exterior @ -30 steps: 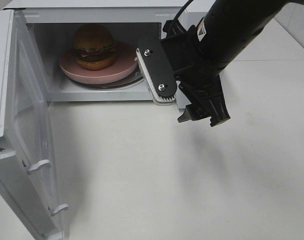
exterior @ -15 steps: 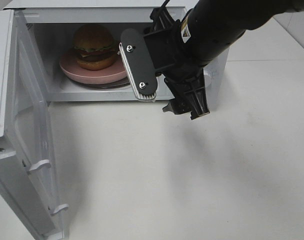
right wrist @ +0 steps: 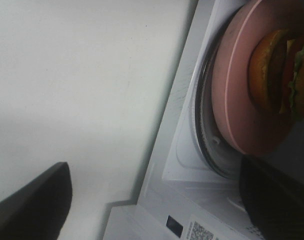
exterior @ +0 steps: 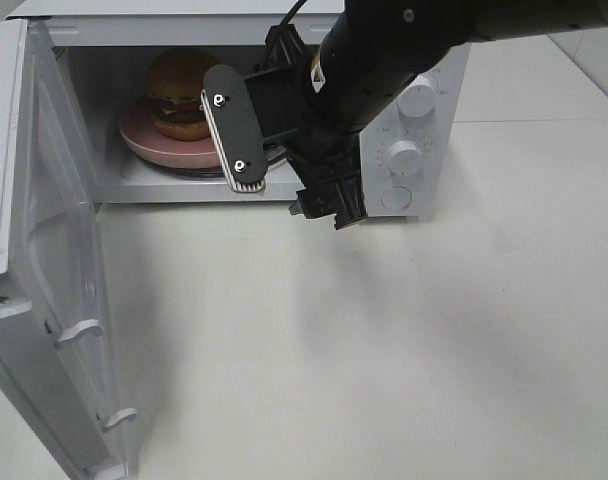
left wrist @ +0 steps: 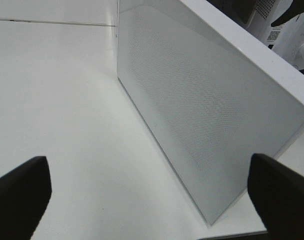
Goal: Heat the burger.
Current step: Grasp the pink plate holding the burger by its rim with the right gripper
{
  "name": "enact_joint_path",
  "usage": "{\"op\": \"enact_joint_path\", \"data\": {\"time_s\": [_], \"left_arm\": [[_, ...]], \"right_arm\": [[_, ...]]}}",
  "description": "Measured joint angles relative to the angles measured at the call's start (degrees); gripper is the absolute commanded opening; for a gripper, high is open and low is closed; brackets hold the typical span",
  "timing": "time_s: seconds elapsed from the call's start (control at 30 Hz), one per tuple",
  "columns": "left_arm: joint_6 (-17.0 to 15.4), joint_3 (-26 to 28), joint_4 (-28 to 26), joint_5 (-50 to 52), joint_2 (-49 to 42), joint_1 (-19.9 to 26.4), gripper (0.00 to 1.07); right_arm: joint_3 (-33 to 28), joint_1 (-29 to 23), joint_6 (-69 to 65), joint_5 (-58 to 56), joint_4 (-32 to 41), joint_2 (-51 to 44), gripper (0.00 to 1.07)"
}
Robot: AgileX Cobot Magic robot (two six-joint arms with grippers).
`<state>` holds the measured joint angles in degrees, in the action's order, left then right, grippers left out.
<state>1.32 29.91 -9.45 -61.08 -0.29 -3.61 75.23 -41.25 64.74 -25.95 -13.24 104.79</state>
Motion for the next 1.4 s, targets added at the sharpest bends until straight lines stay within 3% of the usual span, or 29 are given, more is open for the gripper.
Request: {"op": "enact_joint_path", "data": {"time_s": [0.53,1.4], "left_arm": [[0.0,0.0,0.0,0.0,0.0,0.0,1.0],[0.0,0.0,0.0,0.0,0.0,0.0,1.0]], "right_arm": [[10.4,0.0,-2.3,6.0,0.1,12.5,0.86],[29.7,0.9,-2.6,3.8,0.1,28.6,0.83]]}}
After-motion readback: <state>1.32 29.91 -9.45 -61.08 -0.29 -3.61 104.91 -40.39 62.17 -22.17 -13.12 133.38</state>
